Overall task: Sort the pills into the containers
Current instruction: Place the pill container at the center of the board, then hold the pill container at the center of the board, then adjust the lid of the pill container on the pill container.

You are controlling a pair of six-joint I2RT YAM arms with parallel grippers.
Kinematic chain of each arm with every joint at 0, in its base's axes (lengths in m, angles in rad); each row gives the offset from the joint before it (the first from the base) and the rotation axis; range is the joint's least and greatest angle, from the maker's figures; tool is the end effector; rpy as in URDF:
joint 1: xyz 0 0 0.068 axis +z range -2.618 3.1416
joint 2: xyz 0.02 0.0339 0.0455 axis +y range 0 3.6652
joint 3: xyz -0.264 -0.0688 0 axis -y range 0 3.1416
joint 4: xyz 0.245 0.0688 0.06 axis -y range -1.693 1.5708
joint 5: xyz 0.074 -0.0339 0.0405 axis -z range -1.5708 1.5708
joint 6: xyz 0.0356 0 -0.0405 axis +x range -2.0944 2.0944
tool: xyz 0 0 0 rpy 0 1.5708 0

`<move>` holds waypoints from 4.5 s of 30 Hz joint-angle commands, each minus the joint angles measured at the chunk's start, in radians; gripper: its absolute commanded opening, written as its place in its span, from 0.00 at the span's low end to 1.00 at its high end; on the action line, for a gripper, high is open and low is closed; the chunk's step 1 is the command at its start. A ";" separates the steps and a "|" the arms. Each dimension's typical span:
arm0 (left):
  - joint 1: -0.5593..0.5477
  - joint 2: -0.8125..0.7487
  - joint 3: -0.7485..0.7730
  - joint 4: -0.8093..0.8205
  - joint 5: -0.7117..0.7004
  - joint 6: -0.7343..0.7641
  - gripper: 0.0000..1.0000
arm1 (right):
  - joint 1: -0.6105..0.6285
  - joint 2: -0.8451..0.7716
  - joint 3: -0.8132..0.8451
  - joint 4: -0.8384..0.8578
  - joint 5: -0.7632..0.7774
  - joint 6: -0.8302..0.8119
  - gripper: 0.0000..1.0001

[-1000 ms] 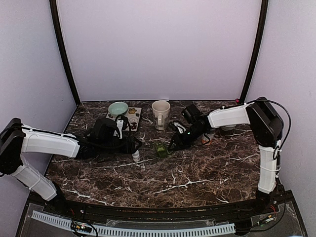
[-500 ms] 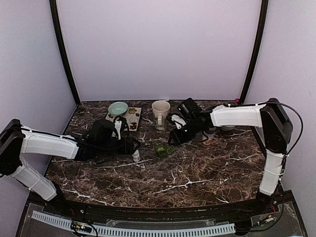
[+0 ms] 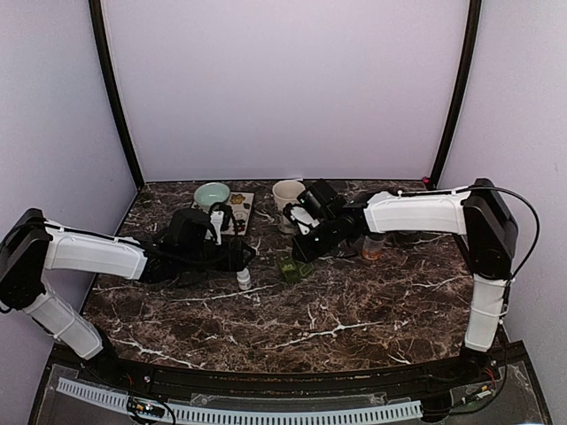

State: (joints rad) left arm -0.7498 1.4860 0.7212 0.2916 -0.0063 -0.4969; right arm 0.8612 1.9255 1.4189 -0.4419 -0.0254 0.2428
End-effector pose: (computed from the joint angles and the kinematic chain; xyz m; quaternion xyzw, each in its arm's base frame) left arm 0.2296 -0.2135 0.2003 0.1060 0.8465 -0.3023 0.4251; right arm 0.2722 0.3184 0.2056 -0.2934 0.9056 0.1708 0.2543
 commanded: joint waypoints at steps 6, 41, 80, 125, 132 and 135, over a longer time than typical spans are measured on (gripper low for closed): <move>0.007 0.062 0.065 0.033 0.026 0.039 0.67 | 0.029 0.098 0.090 0.010 0.020 -0.004 0.24; 0.026 0.437 0.393 -0.115 0.268 0.185 0.56 | 0.049 0.130 -0.006 0.094 -0.005 0.035 0.22; 0.023 0.519 0.467 -0.193 0.275 0.184 0.50 | 0.047 0.070 -0.051 0.143 0.009 0.053 0.37; 0.020 0.434 0.452 -0.239 0.332 0.198 0.41 | -0.110 0.023 -0.136 0.253 -0.178 0.218 0.42; 0.021 0.393 0.448 -0.237 0.262 0.178 0.46 | -0.110 -0.072 -0.178 0.286 -0.068 0.193 0.45; 0.021 0.359 0.449 -0.233 0.219 0.165 0.51 | -0.105 -0.112 -0.191 0.291 -0.028 0.176 0.49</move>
State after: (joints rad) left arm -0.7250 1.9465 1.1717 0.0582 0.2733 -0.3130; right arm 0.7578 1.8931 1.2457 -0.2031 -0.1333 0.4461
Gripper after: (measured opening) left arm 0.485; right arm 0.480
